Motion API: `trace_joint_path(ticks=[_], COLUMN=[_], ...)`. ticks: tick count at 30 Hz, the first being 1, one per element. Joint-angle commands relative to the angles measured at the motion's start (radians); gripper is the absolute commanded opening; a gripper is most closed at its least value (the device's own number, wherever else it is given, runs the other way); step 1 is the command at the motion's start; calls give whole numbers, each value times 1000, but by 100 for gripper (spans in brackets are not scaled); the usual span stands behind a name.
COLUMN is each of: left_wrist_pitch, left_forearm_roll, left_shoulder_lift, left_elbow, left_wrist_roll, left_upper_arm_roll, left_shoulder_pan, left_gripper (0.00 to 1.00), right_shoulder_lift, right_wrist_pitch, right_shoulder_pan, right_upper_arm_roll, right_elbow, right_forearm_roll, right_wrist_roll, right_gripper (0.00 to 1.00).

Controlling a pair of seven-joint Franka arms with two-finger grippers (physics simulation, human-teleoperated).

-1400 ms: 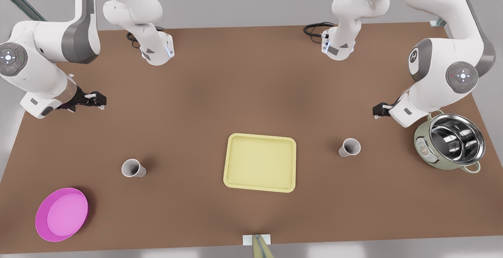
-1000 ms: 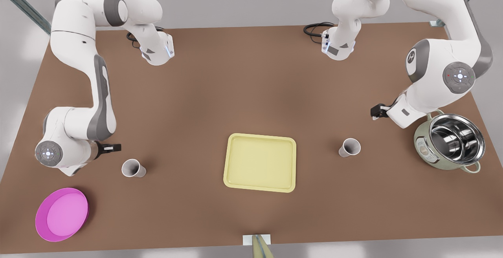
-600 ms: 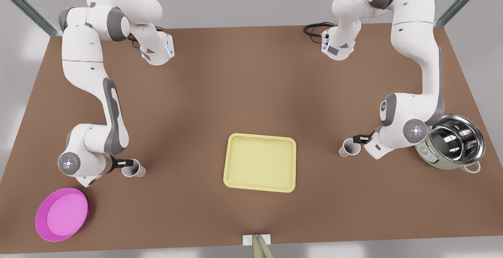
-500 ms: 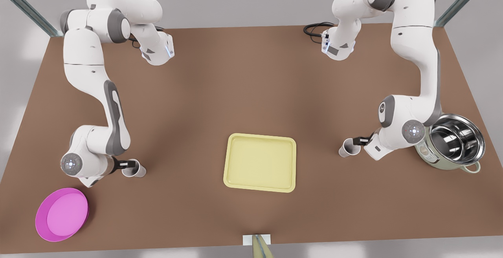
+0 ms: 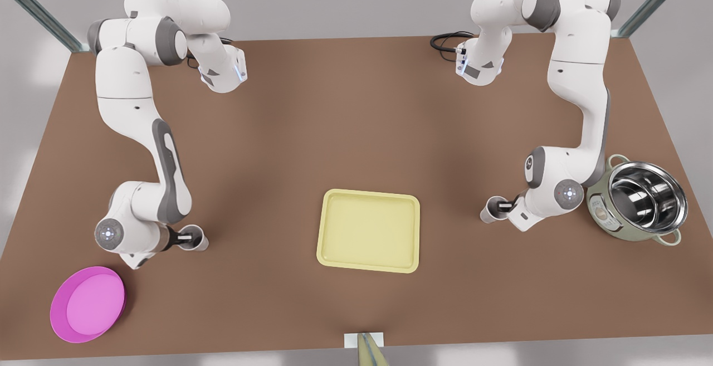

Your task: Use both arms to respectively pick up the white IKEA cups from the middle-left and middle-right positions, then place the white IKEA cups onto the middle-middle tray, ensuring that the cups remain upright and do not tip over

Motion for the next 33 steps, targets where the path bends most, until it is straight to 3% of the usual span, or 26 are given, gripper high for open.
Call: trace_joint_path(ticks=[1, 5, 9, 12, 16, 25, 26, 27, 30, 31, 32, 33], left_wrist_pitch=[18, 16, 8, -197, -196, -74, -74, -74, -74, -76, -77, -85], left_forearm_roll=[-43, -41, -41, -34, -37, -41, -40, -37, -37, -38, -38, -38], left_shoulder_lift=[-1, 4, -22, 126, 258, 346, 350, 350, 349, 346, 343, 332], left_elbow=[2, 7, 40, 361, 548, 550, 550, 550, 548, 548, 546, 545], left_wrist_roll=[-19, -17, -173, -591, -996, -1007, -1002, -1005, -1007, -1007, -1008, -1008], left_upper_arm_roll=[0, -1, -18, -53, -112, -135, -135, -135, -136, -135, -142, -148], left_shoulder_pan=[-1, -7, -30, -183, -346, -353, -353, -353, -350, -346, -341, -338], left_gripper=[34, 21, 21, 21, 21, 21, 74, 96, 99, 99, 100, 100], right_shoulder_lift=[-4, -9, 31, 36, 39, 213, 220, 229, 244, 246, 246, 244], right_wrist_pitch=[5, -5, 5, 19, 36, 33, 36, 36, 36, 36, 37, 37], right_shoulder_pan=[13, 122, 246, 309, 375, 527, 530, 530, 538, 548, 551, 553], right_upper_arm_roll=[20, 32, 32, 32, 32, 18, 18, 15, 9, -3, -5, -12], right_elbow=[24, 100, 174, 177, 176, 361, 361, 361, 358, 358, 358, 358], right_forearm_roll=[1, 153, 294, 322, 322, 311, 313, 311, 310, 310, 310, 310], right_wrist_roll=[6, 49, 147, 199, 225, 382, 382, 382, 380, 382, 383, 385], right_gripper=[21, 21, 21, 21, 21, 21, 21, 21, 21, 41, 100, 100])
